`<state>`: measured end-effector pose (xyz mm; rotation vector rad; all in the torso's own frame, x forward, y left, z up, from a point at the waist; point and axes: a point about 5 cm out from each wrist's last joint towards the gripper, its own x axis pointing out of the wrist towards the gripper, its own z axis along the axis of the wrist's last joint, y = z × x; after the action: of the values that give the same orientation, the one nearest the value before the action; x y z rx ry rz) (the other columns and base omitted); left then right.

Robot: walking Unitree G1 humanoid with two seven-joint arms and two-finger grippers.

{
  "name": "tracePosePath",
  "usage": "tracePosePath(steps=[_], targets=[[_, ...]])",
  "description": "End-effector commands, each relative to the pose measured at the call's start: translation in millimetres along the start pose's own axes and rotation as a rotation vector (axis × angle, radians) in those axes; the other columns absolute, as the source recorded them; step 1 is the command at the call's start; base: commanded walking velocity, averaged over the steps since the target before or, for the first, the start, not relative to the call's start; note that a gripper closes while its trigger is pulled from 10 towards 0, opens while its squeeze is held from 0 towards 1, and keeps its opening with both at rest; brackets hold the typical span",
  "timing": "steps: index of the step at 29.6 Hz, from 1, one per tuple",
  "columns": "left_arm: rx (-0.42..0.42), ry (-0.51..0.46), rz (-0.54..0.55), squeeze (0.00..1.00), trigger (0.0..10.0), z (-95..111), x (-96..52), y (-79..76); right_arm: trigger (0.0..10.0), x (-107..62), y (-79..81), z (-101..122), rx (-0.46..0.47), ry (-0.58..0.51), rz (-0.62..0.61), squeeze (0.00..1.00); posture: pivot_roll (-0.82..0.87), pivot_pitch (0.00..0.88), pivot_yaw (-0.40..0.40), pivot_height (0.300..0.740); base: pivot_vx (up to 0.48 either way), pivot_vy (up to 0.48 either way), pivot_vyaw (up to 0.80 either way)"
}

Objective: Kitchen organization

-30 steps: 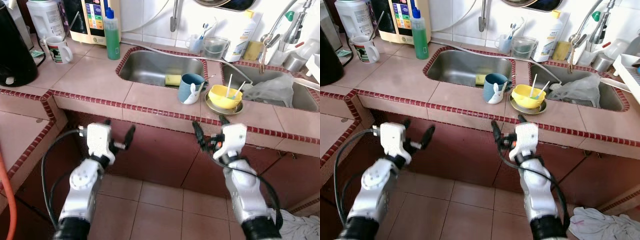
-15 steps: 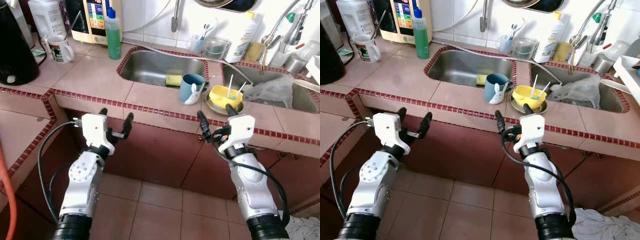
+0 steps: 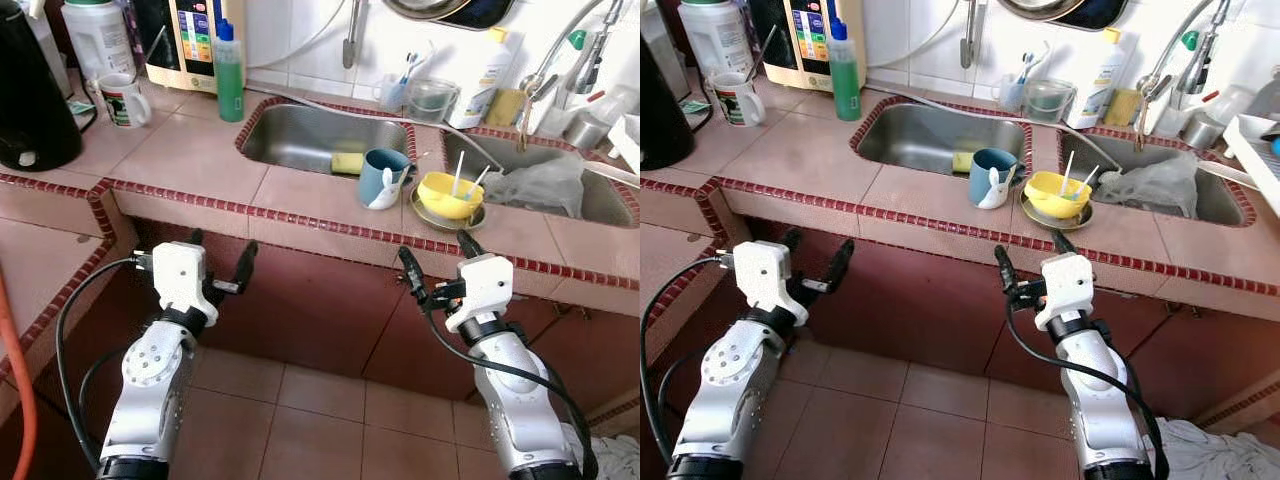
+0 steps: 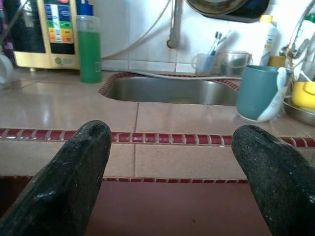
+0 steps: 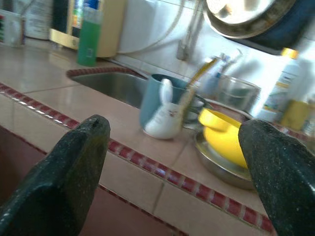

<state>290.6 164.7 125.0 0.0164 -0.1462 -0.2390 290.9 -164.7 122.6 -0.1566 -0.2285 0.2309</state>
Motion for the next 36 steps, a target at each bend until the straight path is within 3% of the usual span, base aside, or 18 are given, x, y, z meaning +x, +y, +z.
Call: tracePosePath(steps=[1, 15, 21, 36], targets=[[0.022, -0.008, -0.019, 0.0, 10.0, 4.3, 2.0, -5.8, 10.0, 0.4, -2.8, 4.1, -0.001, -0.004, -0.015, 0.0, 0.09, 0.0, -0.057, 0.74, 0.0, 0.0, -0.72], [0.047, -0.001, -0.037, 0.0, 10.0, 4.9, 1.0, -9.2, 10.0, 1.6, -5.1, 7.7, -0.016, -0.002, -0.023, 0.0, 0.1, 0.0, -0.063, 0.74, 0.0, 0.0, -0.72], [0.043, -0.004, -0.047, 0.0, 10.0, 6.0, 1.4, -10.0, 10.0, 2.8, -4.4, 9.6, -0.025, -0.015, -0.022, 0.0, 0.1, 0.0, -0.064, 0.74, 0.0, 0.0, 0.0], [0.037, -0.01, -0.063, 0.0, 10.0, 8.3, 2.3, -11.0, 10.0, 1.5, -1.9, 9.7, -0.024, -0.017, -0.013, 0.0, 0.09, 0.0, -0.065, 0.74, 0.0, -0.45, 0.0]])
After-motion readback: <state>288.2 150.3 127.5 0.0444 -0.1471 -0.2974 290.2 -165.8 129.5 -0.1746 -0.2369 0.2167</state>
